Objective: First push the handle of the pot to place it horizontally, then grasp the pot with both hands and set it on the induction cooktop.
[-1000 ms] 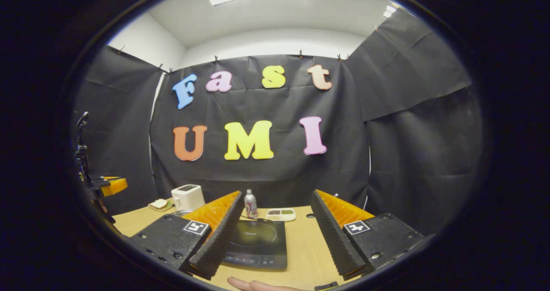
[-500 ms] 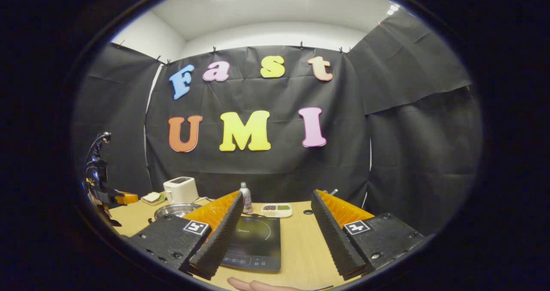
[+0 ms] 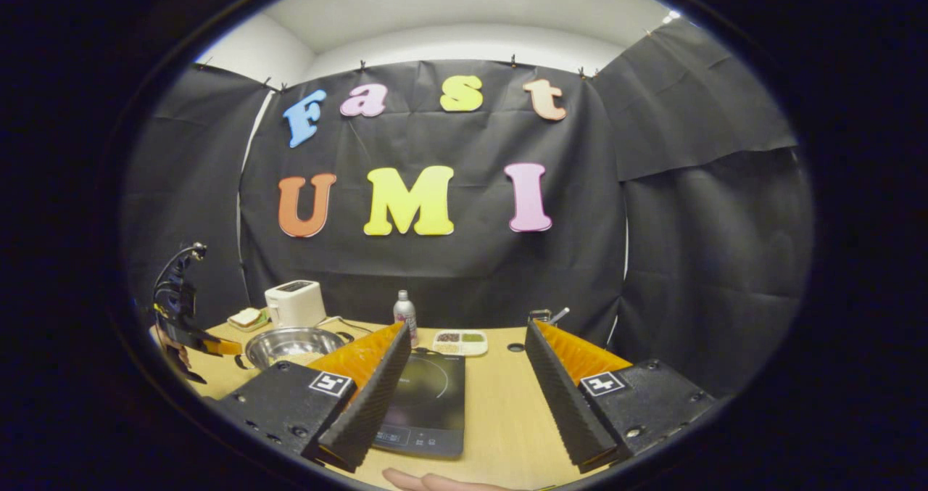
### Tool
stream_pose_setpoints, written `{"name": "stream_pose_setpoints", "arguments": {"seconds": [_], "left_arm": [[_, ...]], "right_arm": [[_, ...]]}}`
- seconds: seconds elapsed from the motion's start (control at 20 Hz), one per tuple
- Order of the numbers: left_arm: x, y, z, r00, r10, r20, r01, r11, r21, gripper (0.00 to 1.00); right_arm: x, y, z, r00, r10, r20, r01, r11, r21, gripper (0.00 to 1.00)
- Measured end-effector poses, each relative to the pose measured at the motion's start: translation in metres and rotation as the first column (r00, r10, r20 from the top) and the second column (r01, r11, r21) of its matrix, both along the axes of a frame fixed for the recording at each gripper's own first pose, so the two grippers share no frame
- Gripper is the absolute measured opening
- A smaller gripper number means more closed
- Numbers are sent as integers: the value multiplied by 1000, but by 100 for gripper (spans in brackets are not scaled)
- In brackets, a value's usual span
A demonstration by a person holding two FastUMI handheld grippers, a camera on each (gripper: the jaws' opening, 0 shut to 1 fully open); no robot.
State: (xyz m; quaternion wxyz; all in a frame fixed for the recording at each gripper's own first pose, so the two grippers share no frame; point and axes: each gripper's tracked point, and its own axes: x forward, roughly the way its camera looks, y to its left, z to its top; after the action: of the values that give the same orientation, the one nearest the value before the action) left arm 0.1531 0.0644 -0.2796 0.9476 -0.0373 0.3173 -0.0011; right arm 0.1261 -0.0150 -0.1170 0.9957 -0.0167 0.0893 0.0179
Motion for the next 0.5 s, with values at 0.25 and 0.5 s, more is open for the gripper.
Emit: {"name": "stream_pose_setpoints", "arguments": {"seconds": [0.25,0.5], "left_arm": [[-4,-7,-34,995,-34,-96,33,999,-9,0],[-9,-15,-45,986,-59,-153,50,997,-58,0]], "right_arm": [[8,3,-11,999,5,-34,-6,1000,-24,97],[14,5,-4,1000,-7,-24,5,998,-60,98]]}}
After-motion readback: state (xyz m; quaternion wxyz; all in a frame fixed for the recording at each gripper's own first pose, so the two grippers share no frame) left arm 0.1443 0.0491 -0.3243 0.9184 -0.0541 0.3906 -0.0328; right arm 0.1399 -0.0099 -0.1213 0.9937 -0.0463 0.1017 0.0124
